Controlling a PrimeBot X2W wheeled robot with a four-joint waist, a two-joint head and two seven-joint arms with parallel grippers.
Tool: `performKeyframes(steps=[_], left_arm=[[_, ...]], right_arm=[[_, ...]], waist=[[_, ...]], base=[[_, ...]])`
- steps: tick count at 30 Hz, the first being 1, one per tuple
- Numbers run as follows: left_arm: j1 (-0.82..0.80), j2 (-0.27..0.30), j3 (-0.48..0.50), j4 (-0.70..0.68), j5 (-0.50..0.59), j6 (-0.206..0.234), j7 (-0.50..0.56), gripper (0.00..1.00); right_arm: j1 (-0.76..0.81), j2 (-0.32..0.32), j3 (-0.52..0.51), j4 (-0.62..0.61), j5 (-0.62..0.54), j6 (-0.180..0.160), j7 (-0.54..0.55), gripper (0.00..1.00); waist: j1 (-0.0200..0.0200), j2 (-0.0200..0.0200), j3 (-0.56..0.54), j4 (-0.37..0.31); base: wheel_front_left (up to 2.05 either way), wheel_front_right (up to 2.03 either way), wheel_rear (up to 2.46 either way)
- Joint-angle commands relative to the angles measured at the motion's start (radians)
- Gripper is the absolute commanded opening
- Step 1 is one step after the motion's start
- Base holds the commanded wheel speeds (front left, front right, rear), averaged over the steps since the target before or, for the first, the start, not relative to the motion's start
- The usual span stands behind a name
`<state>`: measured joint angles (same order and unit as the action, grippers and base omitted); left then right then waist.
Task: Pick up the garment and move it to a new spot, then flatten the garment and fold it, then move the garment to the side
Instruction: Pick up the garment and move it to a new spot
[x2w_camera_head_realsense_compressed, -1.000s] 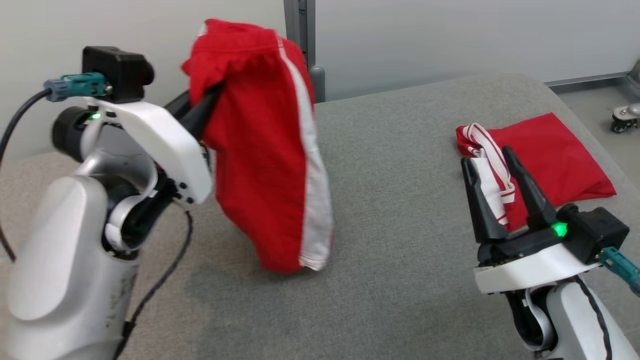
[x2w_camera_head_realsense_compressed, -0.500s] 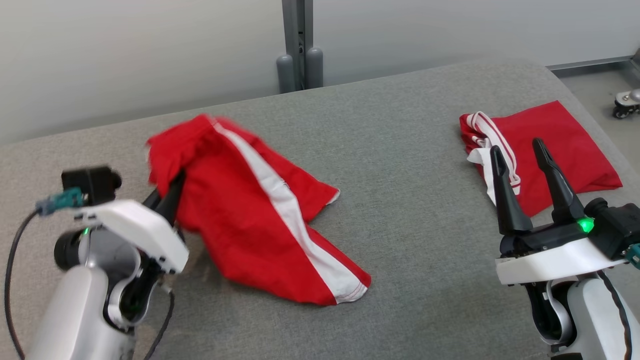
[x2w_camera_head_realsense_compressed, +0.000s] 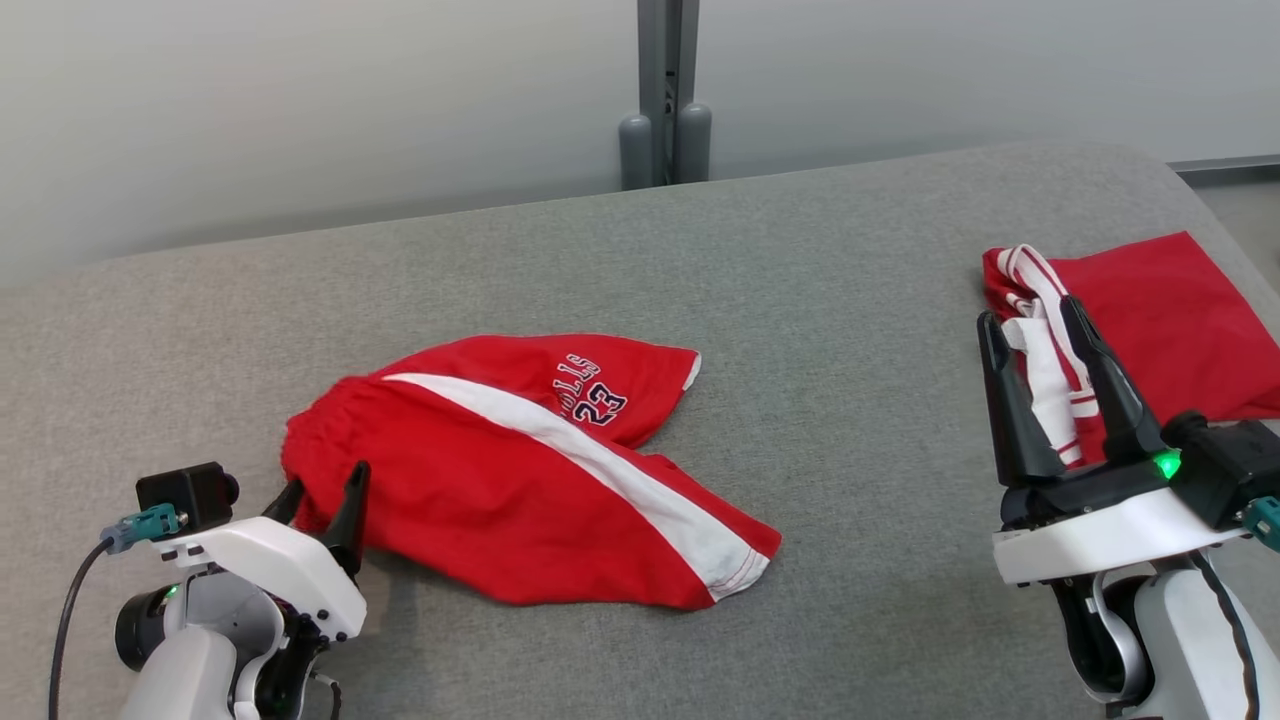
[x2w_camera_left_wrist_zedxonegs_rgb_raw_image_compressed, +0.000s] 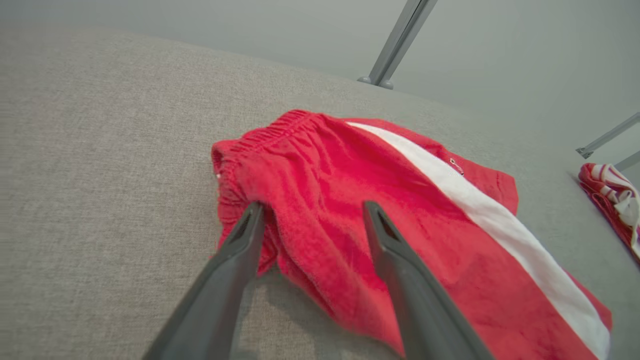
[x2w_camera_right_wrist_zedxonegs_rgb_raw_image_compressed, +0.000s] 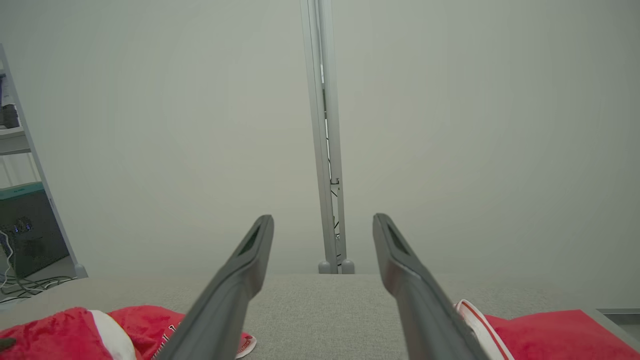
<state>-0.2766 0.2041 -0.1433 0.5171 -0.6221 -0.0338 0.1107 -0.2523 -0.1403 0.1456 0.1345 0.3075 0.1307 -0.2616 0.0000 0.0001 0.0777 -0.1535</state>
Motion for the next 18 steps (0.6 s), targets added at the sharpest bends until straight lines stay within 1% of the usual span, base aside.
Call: performKeyframes(steps=[1, 6, 7, 11, 13, 18], left_arm=[[-0.022, 0.003, 0.000, 0.007, 0.003, -0.006, -0.010, 1.00], [-0.029, 0.025, -0.006, -0.005, 0.027, -0.008, -0.046, 1.00], [-0.022, 0.036, -0.006, -0.031, 0.036, -0.003, -0.060, 1.00], [0.010, 0.050, -0.013, -0.111, 0.059, 0.010, -0.088, 1.00], [0.026, 0.059, -0.014, -0.168, 0.074, 0.023, -0.105, 1.00], [0.080, 0.073, -0.023, -0.316, 0.132, 0.071, -0.151, 1.00]], right_arm=[[0.012, -0.008, 0.000, 0.002, -0.001, 0.000, -0.004, 1.00], [0.017, -0.007, 0.003, 0.006, -0.002, 0.000, -0.004, 1.00], [0.024, -0.005, 0.003, 0.004, -0.006, 0.000, -0.004, 1.00], [0.049, -0.004, -0.002, 0.009, -0.004, 0.000, -0.004, 1.00], [0.063, -0.001, -0.005, 0.009, -0.005, 0.000, -0.004, 1.00], [0.091, 0.003, -0.003, 0.012, -0.006, 0.000, -0.004, 1.00]], waist=[[0.0000, -0.0001, -0.003, 0.009], [0.0000, -0.0001, -0.010, 0.024], [0.0000, -0.0001, -0.015, 0.030], [0.0000, -0.0001, -0.036, 0.048], [0.0000, -0.0001, -0.046, 0.056], [0.0000, -0.0001, -0.055, 0.072]], base=[[0.00, 0.00, 0.00], [0.00, 0.00, 0.00], [0.00, 0.00, 0.00], [0.00, 0.00, 0.00], [0.00, 0.00, 0.00], [0.00, 0.00, 0.00]])
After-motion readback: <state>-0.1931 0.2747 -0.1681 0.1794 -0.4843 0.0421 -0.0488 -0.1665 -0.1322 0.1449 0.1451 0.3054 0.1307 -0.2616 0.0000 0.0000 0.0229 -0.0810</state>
